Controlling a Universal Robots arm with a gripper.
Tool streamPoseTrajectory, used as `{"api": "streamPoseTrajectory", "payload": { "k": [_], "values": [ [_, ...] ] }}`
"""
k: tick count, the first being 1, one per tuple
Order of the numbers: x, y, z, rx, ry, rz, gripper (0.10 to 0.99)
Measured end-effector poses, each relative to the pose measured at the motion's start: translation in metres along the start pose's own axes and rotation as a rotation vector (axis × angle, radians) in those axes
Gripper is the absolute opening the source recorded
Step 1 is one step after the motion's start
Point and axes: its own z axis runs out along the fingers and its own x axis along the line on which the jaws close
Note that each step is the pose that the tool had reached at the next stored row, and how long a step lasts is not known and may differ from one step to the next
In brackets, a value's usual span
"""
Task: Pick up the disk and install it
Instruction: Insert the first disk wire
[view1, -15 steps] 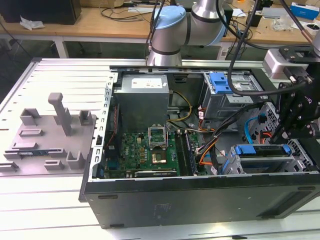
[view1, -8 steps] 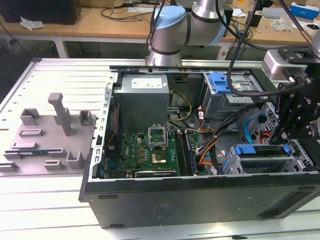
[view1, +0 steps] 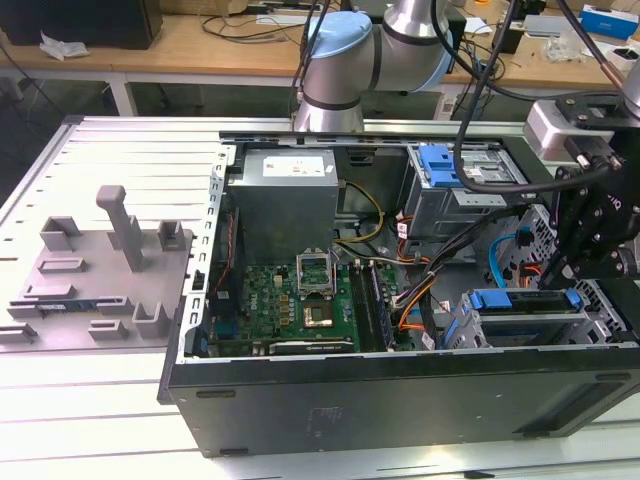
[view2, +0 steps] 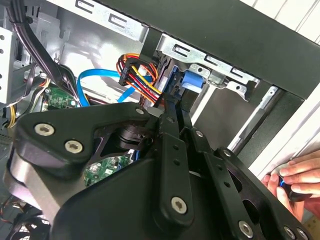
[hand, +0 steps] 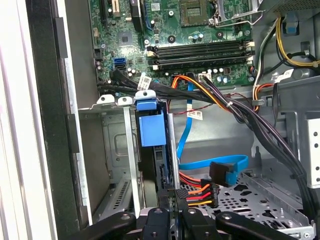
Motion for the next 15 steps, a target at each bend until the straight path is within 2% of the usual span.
{"api": "streamPoseTrajectory", "payload": {
  "k": [15],
  "values": [
    [0.0004,0.0001,0.007,0.0,0.0003,0.0,0.165]
  ]
}}
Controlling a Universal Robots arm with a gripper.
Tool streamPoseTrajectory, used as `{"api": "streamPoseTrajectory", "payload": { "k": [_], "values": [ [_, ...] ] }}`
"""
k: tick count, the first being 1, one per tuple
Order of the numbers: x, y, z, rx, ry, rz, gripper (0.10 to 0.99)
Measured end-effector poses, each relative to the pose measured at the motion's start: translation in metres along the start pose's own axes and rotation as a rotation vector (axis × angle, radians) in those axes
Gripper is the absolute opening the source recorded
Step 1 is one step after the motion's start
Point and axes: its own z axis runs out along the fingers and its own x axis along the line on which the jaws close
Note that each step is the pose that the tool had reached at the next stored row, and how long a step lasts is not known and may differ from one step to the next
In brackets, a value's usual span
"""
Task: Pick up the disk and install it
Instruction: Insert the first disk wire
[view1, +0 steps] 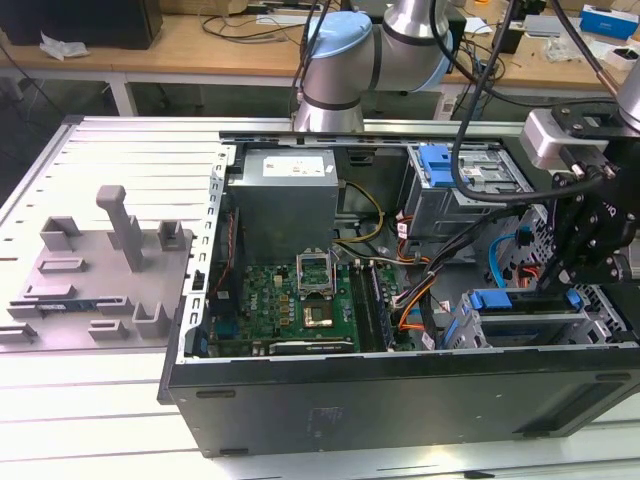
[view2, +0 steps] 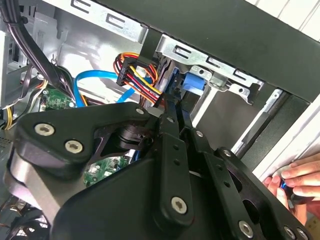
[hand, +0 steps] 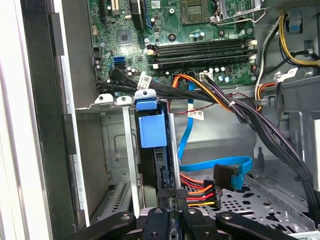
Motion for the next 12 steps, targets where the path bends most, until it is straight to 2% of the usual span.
{"api": "streamPoseTrajectory", "payload": {
  "k": [7,12],
  "values": [
    [0.0001,0.0001,0.0017,-0.001,0.0,0.0,0.165],
    [-0.0001,-0.0001,-0.0055,-0.001,0.0016,0.0,0.165]
  ]
}}
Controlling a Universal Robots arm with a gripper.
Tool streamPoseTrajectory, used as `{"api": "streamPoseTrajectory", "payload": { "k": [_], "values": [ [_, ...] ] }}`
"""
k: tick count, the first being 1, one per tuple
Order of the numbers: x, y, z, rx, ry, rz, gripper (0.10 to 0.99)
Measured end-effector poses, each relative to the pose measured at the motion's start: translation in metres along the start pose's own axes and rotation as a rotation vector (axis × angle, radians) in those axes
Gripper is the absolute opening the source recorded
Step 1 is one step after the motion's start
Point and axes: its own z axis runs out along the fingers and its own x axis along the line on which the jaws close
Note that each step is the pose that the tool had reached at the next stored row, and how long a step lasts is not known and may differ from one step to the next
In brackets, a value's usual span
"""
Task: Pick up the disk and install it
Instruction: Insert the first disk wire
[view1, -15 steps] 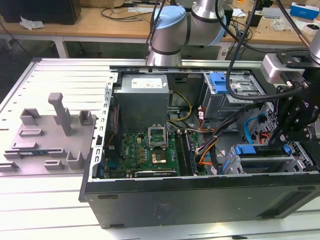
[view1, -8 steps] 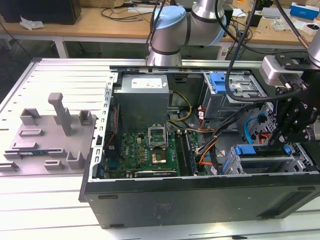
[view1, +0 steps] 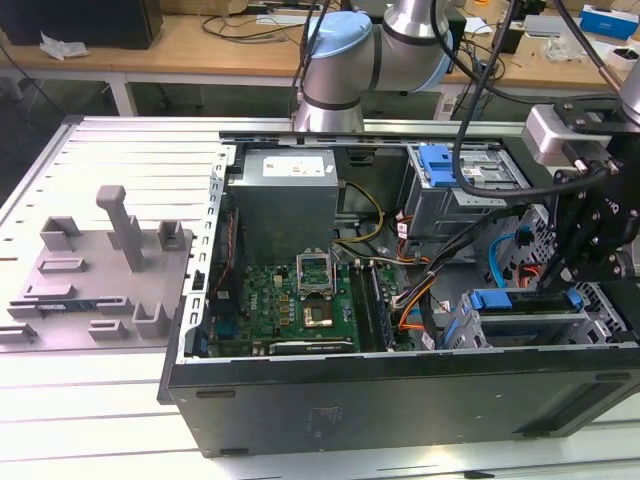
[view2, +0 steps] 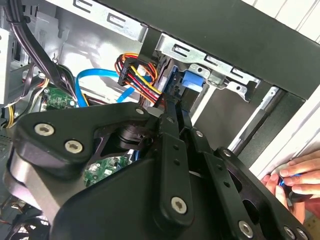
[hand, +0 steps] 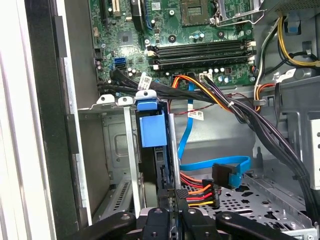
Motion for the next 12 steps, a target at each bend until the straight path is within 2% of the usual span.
{"api": "streamPoseTrajectory", "payload": {
  "k": [8,12],
  "values": [
    [0.0011,-0.0001,0.0004,0.0,0.0003,0.0,0.165],
    [0.0011,0.0,0.0031,0.0,0.0003,0.0,0.165]
  ]
}}
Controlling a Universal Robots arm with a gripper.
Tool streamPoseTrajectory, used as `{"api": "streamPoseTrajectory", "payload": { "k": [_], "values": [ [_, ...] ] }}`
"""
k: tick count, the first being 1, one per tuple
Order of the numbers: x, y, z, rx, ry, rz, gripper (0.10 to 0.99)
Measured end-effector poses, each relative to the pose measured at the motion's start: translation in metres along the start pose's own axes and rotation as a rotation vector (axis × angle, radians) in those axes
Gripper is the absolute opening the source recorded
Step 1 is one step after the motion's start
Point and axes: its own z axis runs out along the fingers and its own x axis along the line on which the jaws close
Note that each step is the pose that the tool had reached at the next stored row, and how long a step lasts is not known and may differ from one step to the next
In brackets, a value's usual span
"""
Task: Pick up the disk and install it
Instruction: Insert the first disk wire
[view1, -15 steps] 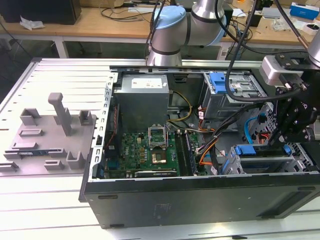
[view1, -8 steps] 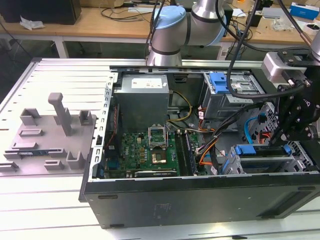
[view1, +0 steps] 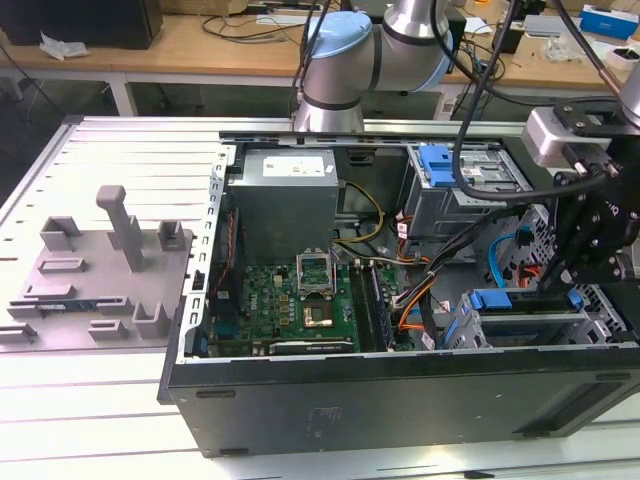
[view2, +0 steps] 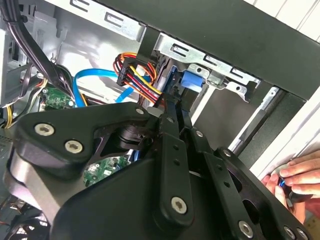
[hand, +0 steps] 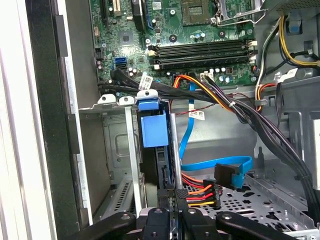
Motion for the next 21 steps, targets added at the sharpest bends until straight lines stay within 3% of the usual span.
{"api": "streamPoseTrajectory", "payload": {
  "k": [14,18,21],
  "values": [
    [0.0,0.0003,0.0062,-0.006,0.002,0.0,0.165],
    [-0.0003,-0.0004,-0.015,-0.005,0.0072,0.0,0.357],
    [-0.0007,-0.0009,-0.0317,-0.004,0.0091,0.0,0.42]
  ]
}}
